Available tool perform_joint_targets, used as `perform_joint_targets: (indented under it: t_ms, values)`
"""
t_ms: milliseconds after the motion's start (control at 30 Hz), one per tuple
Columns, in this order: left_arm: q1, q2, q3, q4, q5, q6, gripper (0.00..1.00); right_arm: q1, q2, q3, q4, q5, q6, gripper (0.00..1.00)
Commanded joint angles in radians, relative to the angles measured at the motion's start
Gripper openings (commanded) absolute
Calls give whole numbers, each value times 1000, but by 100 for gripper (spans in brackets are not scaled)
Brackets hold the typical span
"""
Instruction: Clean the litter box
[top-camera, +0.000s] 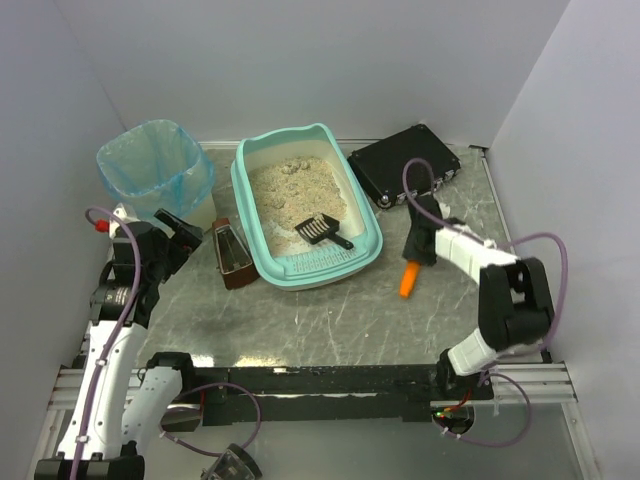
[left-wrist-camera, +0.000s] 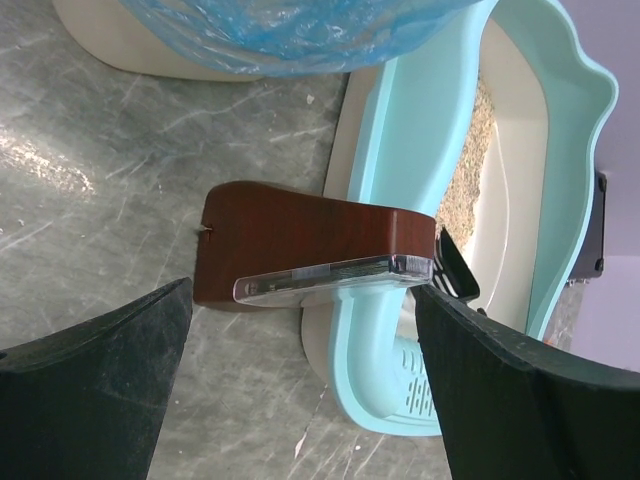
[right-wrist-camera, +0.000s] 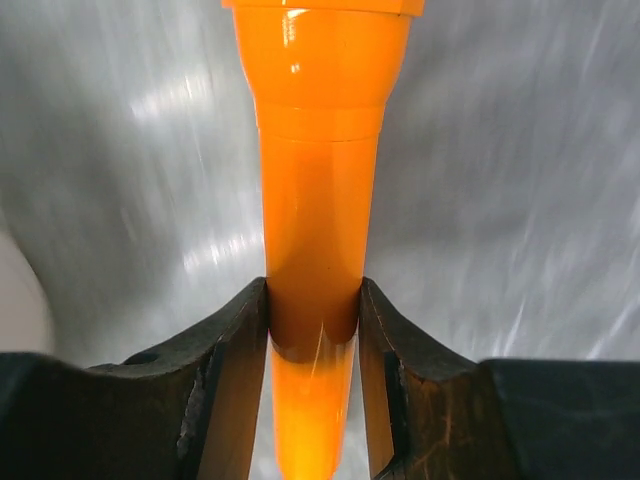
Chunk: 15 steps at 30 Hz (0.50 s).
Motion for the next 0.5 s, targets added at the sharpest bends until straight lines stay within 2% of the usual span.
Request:
perform_joint_targets:
  t_ms: [0, 67, 200, 333, 400, 433, 467]
  values:
    - [3, 25, 4, 44, 56, 25, 97, -100, 176, 245, 10, 47, -100, 30]
    - [3, 37, 1, 52, 76, 25, 97, -167, 235, 314, 2, 29, -120, 34]
    - [2, 69, -16, 99, 131, 58, 97, -209, 344, 459, 5, -75, -192, 45]
    - [-3, 94, 13, 135, 166, 68, 97, -209, 327, 453, 12, -126, -223, 73]
    - [-12, 105, 15, 168, 172, 74, 97, -209, 275, 399, 58, -144, -232, 82]
    - [-24, 112, 23, 172, 172, 75, 97, -209, 258, 385, 62, -147, -232, 91]
    - [-33, 141, 35, 153, 153, 77, 97, -209, 218, 363, 63, -149, -226, 93]
